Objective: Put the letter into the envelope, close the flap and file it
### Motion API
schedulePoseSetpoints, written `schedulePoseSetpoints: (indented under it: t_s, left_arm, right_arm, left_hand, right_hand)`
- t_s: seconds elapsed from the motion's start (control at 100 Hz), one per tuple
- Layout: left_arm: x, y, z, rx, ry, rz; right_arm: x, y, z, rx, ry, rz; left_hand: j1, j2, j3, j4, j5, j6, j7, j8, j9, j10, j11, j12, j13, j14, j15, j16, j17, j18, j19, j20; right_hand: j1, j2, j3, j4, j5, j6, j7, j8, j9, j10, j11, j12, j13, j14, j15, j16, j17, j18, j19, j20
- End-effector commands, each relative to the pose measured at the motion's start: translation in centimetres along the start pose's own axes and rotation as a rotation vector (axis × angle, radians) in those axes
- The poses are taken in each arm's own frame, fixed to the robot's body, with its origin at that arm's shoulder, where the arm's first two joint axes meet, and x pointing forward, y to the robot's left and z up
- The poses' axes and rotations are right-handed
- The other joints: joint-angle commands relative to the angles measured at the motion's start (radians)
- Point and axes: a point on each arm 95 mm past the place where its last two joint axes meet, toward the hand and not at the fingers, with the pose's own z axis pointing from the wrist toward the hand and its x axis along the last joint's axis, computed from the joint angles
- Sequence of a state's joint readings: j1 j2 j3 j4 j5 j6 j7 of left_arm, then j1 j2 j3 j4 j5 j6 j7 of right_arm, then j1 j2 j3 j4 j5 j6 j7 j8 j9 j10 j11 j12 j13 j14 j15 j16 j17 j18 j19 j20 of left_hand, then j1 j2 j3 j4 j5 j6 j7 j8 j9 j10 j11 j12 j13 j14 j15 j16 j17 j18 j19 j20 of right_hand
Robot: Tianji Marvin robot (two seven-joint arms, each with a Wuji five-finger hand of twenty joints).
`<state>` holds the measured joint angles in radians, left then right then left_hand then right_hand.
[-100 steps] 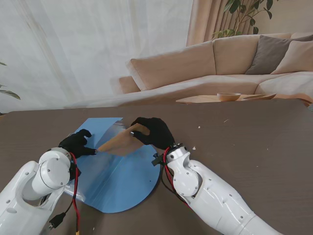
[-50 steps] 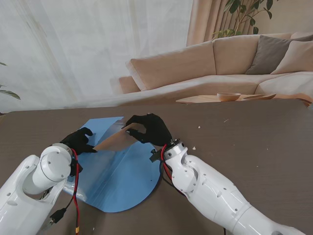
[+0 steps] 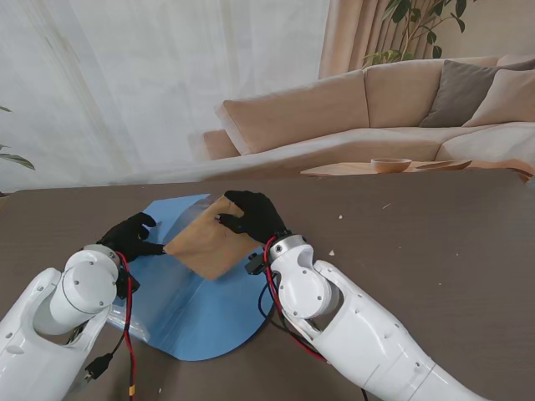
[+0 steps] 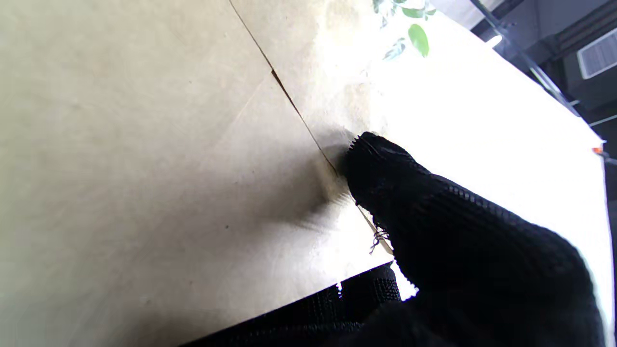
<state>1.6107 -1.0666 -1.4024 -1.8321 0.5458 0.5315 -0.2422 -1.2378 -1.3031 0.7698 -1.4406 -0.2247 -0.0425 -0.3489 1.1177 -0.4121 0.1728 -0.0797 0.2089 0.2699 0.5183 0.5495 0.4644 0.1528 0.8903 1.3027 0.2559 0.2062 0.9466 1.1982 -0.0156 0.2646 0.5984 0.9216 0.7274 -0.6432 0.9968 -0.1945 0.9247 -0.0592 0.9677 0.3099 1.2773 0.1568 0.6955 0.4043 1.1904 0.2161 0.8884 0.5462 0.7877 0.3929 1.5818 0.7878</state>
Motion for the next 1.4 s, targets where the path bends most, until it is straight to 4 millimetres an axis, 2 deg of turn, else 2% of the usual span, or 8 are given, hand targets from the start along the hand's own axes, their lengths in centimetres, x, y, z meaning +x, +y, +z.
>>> schedulePoseSetpoints:
  t_s: [0.0, 0.17, 0.57, 1.09, 1.39]
  left_arm:
    - [0.6, 0.3, -0.3, -0.007, 0.025, -0.015]
    - [0.5, 0.5, -0.4, 0.018, 0.043, -0.045]
    - [0.3, 1.1, -1.4, 0.053, 0.08, -0.107]
    - [1.7, 1.3, -2.2, 0.046, 0.095, -0.148]
    - [2.7, 1.8, -2.7, 0.018, 0.094, -0.16]
  right_arm:
    - [0.4, -0.4, -0.1, 0.032, -0.01, 0.027]
    - [0.8, -0.4, 0.4, 0.086, -0.106, 0.053]
    - [1.1, 0.0, 2.1, 0.146, -0.308, 0.181]
    - [0.0, -0.4, 3.5, 0.161, -0.43, 0.23]
    - [-0.1, -1.1, 4.4, 0.166, -0.503, 0.324]
  left_hand:
    - [0.173, 0.196, 0.073, 0.035, 0.022, 0.001, -0.002, 0.008, 0.127, -0.127, 0.225, 0.074, 0.019, 0.029, 0.009, 0.02, -0.01, 0.022, 0.019, -0.008]
    - [0.173, 0.207, 0.075, 0.033, 0.025, 0.0, 0.009, 0.013, 0.122, -0.127, 0.23, 0.094, 0.016, 0.029, 0.013, 0.029, -0.011, 0.021, 0.021, -0.008]
    - [0.173, 0.213, 0.094, 0.024, 0.025, 0.004, 0.034, 0.028, 0.119, -0.123, 0.234, 0.13, 0.013, 0.036, 0.011, 0.051, -0.018, 0.022, 0.019, -0.005]
    - [0.173, 0.235, 0.107, 0.009, 0.015, 0.009, 0.044, 0.04, 0.107, -0.124, 0.233, 0.162, 0.007, 0.043, -0.002, 0.057, -0.022, 0.021, 0.009, -0.003]
    - [0.173, 0.24, 0.109, 0.006, 0.015, 0.012, 0.043, 0.042, 0.106, -0.125, 0.232, 0.17, 0.009, 0.046, -0.003, 0.054, -0.022, 0.023, 0.006, -0.001]
  right_hand:
    - [0.033, -0.012, 0.045, 0.047, 0.027, 0.01, 0.038, -0.012, 0.054, 0.02, 0.021, -0.008, 0.061, 0.011, 0.025, 0.004, 0.028, 0.024, 0.048, -0.012]
    - [0.03, -0.03, 0.068, 0.053, 0.033, 0.05, 0.043, -0.022, 0.068, 0.034, 0.036, -0.008, 0.087, 0.016, 0.038, 0.008, 0.057, 0.035, 0.06, -0.018]
    - [0.034, -0.026, 0.075, 0.05, 0.027, 0.088, 0.047, -0.027, 0.073, 0.041, 0.041, -0.013, 0.106, 0.021, 0.026, 0.001, 0.08, 0.048, 0.064, -0.032]
    - [0.041, -0.015, 0.07, 0.043, 0.019, 0.116, 0.046, -0.025, 0.067, 0.044, 0.037, -0.029, 0.105, 0.026, 0.008, -0.007, 0.079, 0.049, 0.065, -0.038]
    - [0.051, 0.01, 0.059, 0.034, -0.007, 0.154, 0.046, -0.013, 0.052, 0.05, 0.032, -0.054, 0.102, 0.032, -0.022, -0.022, 0.076, 0.051, 0.06, -0.043]
